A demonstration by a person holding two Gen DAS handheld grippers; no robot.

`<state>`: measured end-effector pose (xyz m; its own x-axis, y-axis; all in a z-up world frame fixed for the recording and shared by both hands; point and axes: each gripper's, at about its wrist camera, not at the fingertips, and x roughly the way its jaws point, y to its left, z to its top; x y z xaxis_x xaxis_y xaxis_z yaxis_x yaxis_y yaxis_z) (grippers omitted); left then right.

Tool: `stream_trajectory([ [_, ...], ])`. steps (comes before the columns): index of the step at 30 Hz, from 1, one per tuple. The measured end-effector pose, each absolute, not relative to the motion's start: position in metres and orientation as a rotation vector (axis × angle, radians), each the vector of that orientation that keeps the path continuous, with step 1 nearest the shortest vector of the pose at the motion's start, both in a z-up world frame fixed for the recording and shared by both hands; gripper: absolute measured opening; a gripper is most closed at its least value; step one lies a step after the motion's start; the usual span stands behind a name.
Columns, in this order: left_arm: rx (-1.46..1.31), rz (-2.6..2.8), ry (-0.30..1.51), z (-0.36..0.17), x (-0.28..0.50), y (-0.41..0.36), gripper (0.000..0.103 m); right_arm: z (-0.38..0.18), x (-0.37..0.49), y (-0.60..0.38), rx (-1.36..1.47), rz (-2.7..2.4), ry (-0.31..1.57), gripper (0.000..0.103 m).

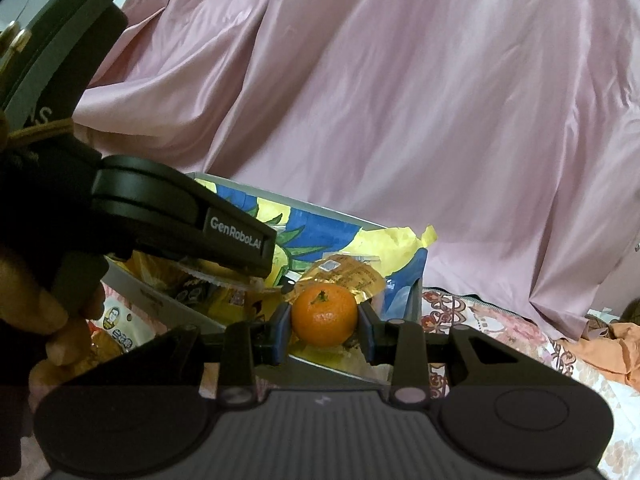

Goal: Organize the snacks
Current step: 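Carry the round cake to the tray with the left tool while the right tool carries the orange there, then open the left tool over the tray while the right tool releases the orange into it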

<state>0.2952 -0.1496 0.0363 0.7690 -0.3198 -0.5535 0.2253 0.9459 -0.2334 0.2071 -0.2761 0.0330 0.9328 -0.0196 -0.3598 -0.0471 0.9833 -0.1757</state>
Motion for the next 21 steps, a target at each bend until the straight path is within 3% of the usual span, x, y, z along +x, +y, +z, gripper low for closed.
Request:
stream_trajectory([
  [14,-0.163,-0.297,0.648,0.0331,0.2977,-0.1493,0.050,0.0312,0.2097,-0.2763,-0.187,0.012,0.381,0.039],
  [21,-0.186,-0.297,0.617,0.0389,0.2923,-0.1444,0.068,0.0304,0.2088,-0.2768,-0.185,-0.001,0.368,0.055],
])
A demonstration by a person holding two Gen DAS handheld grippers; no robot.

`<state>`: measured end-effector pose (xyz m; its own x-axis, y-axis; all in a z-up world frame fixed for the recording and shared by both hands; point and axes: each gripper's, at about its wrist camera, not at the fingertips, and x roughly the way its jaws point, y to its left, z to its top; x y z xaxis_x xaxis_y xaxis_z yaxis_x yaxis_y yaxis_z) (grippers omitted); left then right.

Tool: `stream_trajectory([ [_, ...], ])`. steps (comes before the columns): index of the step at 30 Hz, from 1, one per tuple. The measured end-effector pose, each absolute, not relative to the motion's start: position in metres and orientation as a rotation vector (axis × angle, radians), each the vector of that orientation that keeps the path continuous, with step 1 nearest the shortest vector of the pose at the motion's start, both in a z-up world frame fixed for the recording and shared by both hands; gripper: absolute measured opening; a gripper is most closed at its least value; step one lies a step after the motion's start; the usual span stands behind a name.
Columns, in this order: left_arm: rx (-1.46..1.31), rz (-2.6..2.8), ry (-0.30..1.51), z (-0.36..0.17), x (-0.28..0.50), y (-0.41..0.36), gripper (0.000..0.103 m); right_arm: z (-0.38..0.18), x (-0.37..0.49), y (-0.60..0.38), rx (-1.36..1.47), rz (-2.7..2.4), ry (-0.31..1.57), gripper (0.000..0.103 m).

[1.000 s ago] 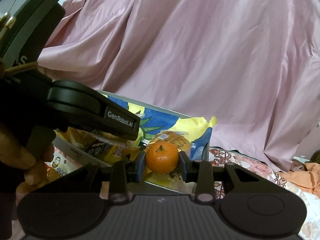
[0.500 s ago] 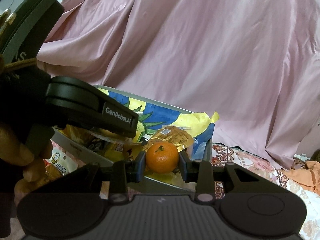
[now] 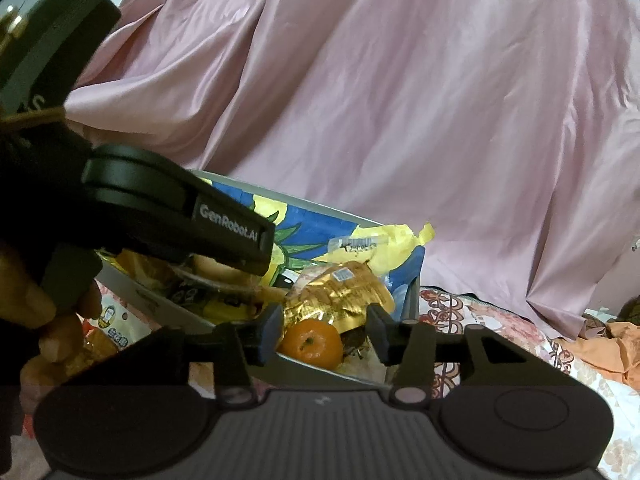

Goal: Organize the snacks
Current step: 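Open the left tool over the tray while the right tool releases the orange into it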

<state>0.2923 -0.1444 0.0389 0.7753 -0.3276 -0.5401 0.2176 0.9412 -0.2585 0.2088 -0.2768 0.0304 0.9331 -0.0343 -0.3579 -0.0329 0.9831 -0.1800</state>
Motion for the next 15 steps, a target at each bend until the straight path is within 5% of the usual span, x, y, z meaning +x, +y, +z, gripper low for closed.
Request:
stream_trajectory([
  [10,-0.211,-0.252,0.487,0.061,0.273,-0.127,0.102,0.034,0.202,-0.282,-0.130,-0.011,0.327,0.086],
  [15,-0.209,-0.200,0.437,0.070,0.261,-0.111,0.102,0.038,0.195,-0.282,-0.104,-0.021,0.262,0.100],
])
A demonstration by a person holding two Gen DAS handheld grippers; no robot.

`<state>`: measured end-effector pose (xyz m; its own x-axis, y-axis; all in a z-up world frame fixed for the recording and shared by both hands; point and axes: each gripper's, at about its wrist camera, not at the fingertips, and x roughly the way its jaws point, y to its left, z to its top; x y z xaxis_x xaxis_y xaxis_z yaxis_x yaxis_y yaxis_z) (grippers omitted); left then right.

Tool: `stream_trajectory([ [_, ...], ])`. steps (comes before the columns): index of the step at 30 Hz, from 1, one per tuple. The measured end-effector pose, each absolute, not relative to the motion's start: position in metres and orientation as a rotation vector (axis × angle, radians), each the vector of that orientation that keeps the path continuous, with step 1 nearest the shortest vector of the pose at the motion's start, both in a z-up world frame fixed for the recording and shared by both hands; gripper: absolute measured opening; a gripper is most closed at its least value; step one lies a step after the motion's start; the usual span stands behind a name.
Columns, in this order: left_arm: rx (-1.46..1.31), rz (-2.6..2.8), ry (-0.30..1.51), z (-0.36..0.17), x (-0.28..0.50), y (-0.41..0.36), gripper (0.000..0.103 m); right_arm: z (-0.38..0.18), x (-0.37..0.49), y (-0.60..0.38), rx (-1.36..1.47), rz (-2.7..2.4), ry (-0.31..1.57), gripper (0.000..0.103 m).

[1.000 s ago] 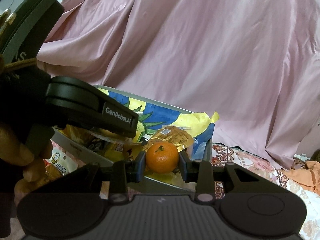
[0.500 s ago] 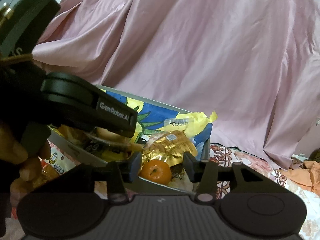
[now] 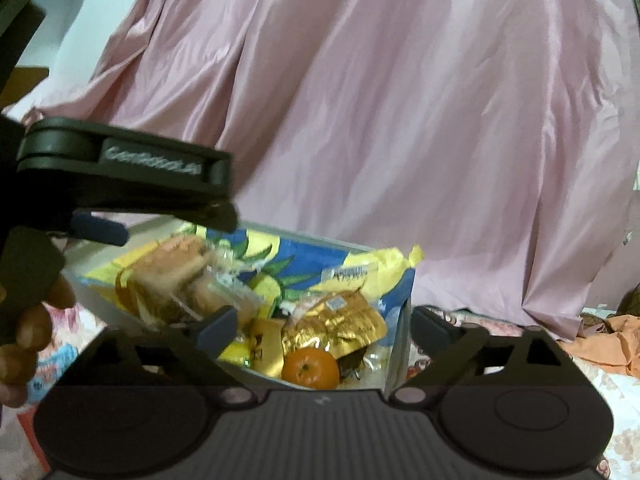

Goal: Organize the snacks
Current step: 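Open the left tool over the tray while the right tool releases the orange into it, then withdraw both tools from the tray and move them toward the two packets beside it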

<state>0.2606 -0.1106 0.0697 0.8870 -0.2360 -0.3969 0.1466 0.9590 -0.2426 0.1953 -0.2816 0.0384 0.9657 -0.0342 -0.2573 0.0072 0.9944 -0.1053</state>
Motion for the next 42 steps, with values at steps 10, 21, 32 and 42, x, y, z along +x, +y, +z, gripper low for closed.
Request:
stream_trajectory([
  [10,-0.199,-0.082,0.381,0.072,0.223,-0.063,0.102,0.042,0.177,-0.274,-0.081,-0.005,0.163,0.103],
  [21,-0.207,0.017,0.393,0.064,0.167,0.004,0.102,0.041,0.142,-0.247,-0.110,0.031,0.094,0.103],
  [32,-0.123,0.018,0.493,0.060,0.129,0.050,0.102,0.028,0.121,-0.218,-0.067,0.105,0.281,0.103],
  [42,-0.099,-0.002,0.610,0.033,0.125,0.072,0.102,0.005,0.114,-0.189,-0.076,0.175,0.494,0.103],
])
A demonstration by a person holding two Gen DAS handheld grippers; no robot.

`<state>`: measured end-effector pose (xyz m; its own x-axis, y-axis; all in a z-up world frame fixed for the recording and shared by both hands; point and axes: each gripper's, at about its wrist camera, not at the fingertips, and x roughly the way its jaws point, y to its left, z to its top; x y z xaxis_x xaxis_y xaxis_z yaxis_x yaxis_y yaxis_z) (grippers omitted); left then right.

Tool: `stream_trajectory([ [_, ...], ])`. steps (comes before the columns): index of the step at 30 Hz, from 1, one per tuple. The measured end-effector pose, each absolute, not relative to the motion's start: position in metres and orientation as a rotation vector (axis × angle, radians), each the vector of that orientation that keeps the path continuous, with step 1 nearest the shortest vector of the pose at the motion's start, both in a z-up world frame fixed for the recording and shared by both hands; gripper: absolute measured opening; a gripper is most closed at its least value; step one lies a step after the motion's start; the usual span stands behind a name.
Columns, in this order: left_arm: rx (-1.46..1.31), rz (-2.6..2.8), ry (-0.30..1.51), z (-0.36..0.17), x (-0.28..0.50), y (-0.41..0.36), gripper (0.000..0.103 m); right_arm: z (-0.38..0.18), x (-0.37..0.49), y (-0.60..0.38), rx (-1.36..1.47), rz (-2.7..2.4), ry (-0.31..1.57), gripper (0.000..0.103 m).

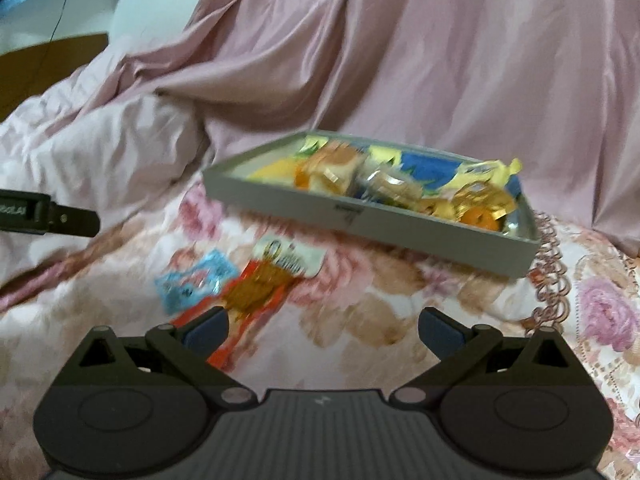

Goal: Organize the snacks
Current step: 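Withdraw both tools from the tray and move them toward the two packets beside it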

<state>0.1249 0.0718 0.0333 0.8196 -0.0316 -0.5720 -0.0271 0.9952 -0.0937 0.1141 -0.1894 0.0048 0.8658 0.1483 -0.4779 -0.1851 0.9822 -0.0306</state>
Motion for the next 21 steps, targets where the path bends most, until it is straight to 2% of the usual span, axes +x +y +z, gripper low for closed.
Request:
stream_trajectory([
  [21,-0.026,-0.025,0.724,-0.012,0.178,0.073,0.102,-0.019,0.146,-0.161,-0.190,0.247,0.681,0.103],
])
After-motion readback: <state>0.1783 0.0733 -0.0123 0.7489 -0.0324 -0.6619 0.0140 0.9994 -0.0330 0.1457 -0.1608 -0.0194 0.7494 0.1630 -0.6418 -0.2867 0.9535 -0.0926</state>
